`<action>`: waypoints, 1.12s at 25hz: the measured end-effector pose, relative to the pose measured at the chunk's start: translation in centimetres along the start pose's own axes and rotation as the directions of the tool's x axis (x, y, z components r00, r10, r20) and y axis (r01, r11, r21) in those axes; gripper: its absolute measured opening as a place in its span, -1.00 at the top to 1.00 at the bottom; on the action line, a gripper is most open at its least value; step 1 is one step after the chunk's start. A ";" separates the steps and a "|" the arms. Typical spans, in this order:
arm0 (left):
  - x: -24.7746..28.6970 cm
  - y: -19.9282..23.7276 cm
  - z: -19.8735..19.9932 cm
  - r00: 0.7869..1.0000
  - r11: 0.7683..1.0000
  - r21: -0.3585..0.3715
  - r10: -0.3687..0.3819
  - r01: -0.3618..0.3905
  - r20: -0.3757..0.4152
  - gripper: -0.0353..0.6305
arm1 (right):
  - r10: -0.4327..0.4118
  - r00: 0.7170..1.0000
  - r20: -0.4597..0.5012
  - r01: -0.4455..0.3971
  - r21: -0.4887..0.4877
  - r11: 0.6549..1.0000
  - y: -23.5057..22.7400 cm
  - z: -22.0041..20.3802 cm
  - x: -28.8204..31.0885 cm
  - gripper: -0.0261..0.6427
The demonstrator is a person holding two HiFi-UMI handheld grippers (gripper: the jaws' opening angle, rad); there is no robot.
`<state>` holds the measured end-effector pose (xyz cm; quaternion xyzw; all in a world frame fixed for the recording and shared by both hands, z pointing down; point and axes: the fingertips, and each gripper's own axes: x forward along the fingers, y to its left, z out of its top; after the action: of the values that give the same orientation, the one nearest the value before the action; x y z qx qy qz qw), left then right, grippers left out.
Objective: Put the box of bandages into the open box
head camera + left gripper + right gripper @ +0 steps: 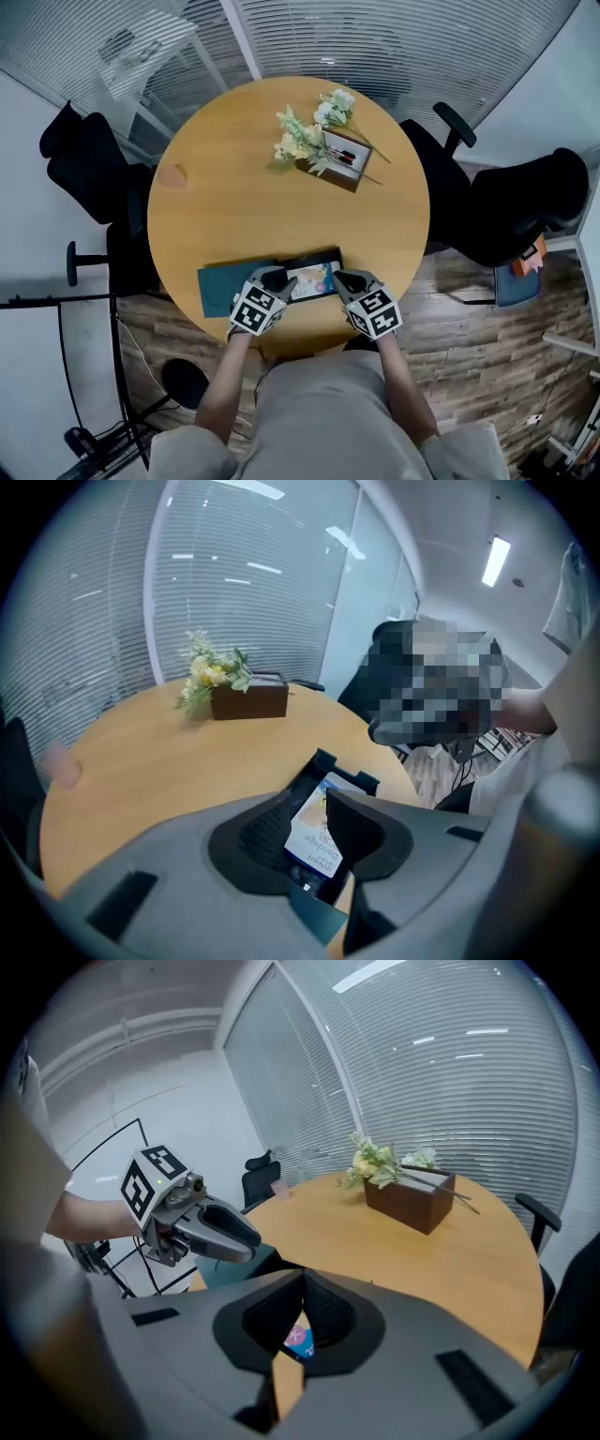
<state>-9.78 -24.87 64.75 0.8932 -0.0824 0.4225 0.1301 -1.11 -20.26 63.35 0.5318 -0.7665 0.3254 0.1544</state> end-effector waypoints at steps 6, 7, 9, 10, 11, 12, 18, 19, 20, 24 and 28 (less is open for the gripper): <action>-2.0 -0.4 -0.7 0.992 0.985 -0.136 0.113 -0.105 0.055 0.58 | 0.094 0.995 -0.045 -0.098 -0.099 0.990 0.4 0.7 0.4 0.93; -2.3 -0.5 -0.8 0.989 0.979 -0.159 0.135 -0.124 0.062 0.58 | 0.109 0.993 -0.053 -0.115 -0.114 0.987 0.4 0.8 0.4 0.93; -3.0 -0.7 -0.9 0.981 0.966 -0.204 0.178 -0.159 0.077 0.58 | 0.139 0.988 -0.068 -0.148 -0.144 0.979 0.5 1.0 0.4 0.93; -3.3 -1.0 -1.0 0.977 0.959 -0.225 0.196 -0.172 0.085 0.58 | 0.151 0.986 -0.075 -0.161 -0.155 0.975 0.6 1.0 0.3 0.93; -3.7 -1.2 -1.1 0.973 0.952 -0.244 0.212 -0.184 0.093 0.58 | 0.161 0.984 -0.082 -0.172 -0.164 0.971 0.6 0.9 0.2 0.93; -3.9 -1.6 -1.1 0.969 0.945 -0.263 0.228 -0.196 0.099 0.58 | 0.169 0.982 -0.088 -0.182 -0.171 0.968 0.6 0.7 0.1 0.93; -5.2 -2.8 -1.8 0.930 0.884 -0.383 0.342 -0.270 0.133 0.58 | 0.212 0.971 -0.114 -0.231 -0.200 0.952 0.4 0.1 0.1 0.93; -5.4 -3.0 -2.1 0.923 0.871 -0.405 0.359 -0.279 0.137 0.58 | 0.217 0.969 -0.119 -0.238 -0.209 0.948 0.5 -0.1 0.0 0.93; -5.7 -3.2 -2.4 0.915 0.857 -0.427 0.377 -0.287 0.141 0.58 | 0.222 0.967 -0.123 -0.245 -0.221 0.944 0.6 -0.2 0.0 0.93; -6.6 -4.1 -3.4 0.881 0.803 -0.505 0.446 -0.317 0.156 0.58 | 0.235 0.964 -0.123 -0.260 -0.268 0.928 1.2 -0.4 -0.6 0.93; -6.3 -5.2 -4.1 0.866 0.769 -0.554 0.474 -0.320 0.158 0.58 | 0.246 0.961 -0.126 -0.273 -0.290 0.917 0.9 -0.9 -1.4 0.93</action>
<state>-15.43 -18.41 61.51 0.8393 -0.3981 0.2682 0.2551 -1.52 -18.41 62.89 0.3806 -0.8636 0.2437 0.2234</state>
